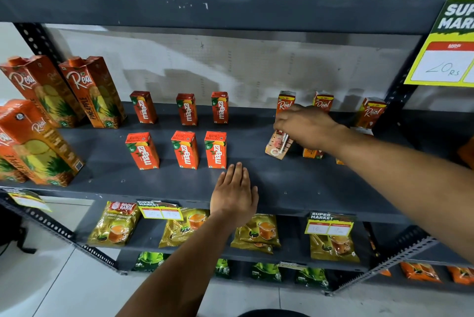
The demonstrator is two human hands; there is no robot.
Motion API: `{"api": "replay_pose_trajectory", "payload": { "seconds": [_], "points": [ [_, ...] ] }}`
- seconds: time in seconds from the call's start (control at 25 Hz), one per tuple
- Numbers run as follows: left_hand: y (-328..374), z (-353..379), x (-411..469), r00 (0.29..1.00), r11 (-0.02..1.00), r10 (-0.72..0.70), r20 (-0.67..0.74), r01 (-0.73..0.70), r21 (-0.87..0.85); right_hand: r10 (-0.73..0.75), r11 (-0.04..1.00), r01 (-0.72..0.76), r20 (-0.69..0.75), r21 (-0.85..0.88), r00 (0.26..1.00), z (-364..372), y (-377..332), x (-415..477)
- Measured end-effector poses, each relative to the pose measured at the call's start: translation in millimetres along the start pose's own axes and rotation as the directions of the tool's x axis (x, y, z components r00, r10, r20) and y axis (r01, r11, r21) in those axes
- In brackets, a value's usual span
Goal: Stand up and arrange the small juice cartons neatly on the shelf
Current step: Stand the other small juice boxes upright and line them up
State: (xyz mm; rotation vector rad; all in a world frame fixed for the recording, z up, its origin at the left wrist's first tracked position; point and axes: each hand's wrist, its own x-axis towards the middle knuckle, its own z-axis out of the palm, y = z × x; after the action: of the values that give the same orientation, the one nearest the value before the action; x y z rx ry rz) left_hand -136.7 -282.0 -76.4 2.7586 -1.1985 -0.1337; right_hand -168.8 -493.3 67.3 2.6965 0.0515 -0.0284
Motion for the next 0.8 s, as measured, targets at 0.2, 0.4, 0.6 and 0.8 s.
{"api": "replay_pose_trajectory", "payload": {
  "seconds": [0.2,0.4,0.6,0.8],
  "points": [
    [0.5,-1.0,-0.5,1.000,1.000,0.002,-0.008,-0.002,-0.003,-0.222,0.943,0.229,0.058,-0.242,0.973,0.3,-2.6,12.5],
    [-0.6,0.4,-0.1,1.000,1.000,0.005,-0.009,-0.005,0.009,-0.303,0.915,0.307,0.058,-0.263,0.951,-9.8,5.2,17.4],
    [0.3,0.0,-0.5,1.000,1.000,0.009,-0.009,-0.009,0.011,-0.343,0.894,0.356,0.093,-0.274,0.935,-15.2,8.0,23.4],
    [0.0,-0.1,-1.0,1.000,1.000,0.011,-0.015,-0.011,0.004,-0.173,0.981,0.184,0.167,-0.053,0.971,-19.4,8.2,25.6]
  ]
}}
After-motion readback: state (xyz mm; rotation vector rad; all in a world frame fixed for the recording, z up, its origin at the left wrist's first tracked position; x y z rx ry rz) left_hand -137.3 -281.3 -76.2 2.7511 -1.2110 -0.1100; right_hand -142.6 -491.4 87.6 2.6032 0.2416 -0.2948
